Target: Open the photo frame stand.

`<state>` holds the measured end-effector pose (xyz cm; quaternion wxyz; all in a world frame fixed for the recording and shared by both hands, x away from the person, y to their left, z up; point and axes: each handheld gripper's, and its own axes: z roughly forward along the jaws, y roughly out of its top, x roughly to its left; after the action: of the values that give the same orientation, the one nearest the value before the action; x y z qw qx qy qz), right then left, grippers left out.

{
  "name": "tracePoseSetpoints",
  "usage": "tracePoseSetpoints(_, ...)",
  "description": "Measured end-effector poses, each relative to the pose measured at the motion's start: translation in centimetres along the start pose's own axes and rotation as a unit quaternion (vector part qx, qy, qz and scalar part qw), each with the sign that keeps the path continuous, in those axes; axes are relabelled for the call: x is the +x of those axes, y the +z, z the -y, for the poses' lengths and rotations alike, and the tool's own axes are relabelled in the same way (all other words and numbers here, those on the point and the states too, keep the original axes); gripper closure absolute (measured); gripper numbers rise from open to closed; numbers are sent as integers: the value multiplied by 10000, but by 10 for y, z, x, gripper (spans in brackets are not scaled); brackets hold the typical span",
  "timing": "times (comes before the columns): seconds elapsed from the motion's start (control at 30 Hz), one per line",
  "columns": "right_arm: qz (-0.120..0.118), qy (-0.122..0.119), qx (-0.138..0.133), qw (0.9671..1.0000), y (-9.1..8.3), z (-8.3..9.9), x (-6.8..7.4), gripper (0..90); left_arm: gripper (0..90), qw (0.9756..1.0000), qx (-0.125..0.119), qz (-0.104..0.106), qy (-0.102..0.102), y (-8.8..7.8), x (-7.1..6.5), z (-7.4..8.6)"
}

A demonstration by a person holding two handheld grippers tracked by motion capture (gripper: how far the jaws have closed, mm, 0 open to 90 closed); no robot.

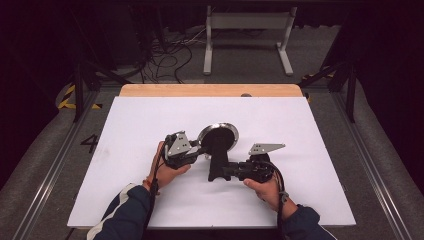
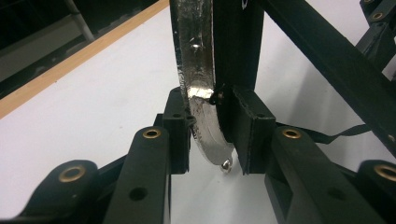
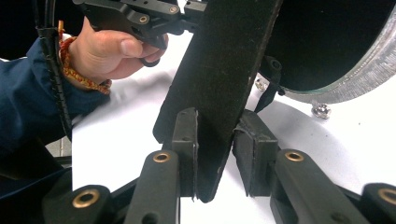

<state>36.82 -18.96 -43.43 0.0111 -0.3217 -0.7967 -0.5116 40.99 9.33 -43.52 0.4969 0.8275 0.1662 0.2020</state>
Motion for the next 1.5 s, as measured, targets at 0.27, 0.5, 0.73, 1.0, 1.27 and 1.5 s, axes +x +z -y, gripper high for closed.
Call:
tracePoseSetpoints(0.27, 65, -56, 45, 10000, 1, 1, 0, 710, 707, 10000, 18, 3, 50, -1, -1, 0)
tracePoseSetpoints(0.5, 67, -123, 101, 9999, 2, 2, 1, 724, 716, 9997, 31, 215, -122, -1, 3, 4)
tracePoseSetpoints(0.73, 97, -137, 141, 9998, 4, 3, 2, 738, 713, 9993, 139, 335, -123, 2, 2, 5)
tracePoseSetpoints(1.0, 107, -172, 206, 9996, 5, 4, 3, 758, 707, 9987, 401, 311, 35, 10, -5, 6)
tracePoseSetpoints(1.27, 89, -151, 186, 9997, 5, 4, 3, 761, 692, 9982, 536, 51, 281, 11, -10, 4)
tracePoseSetpoints(1.5, 151, -144, 191, 9996, 4, 4, 1, 762, 679, 9969, 576, -258, 480, 14, -16, 3)
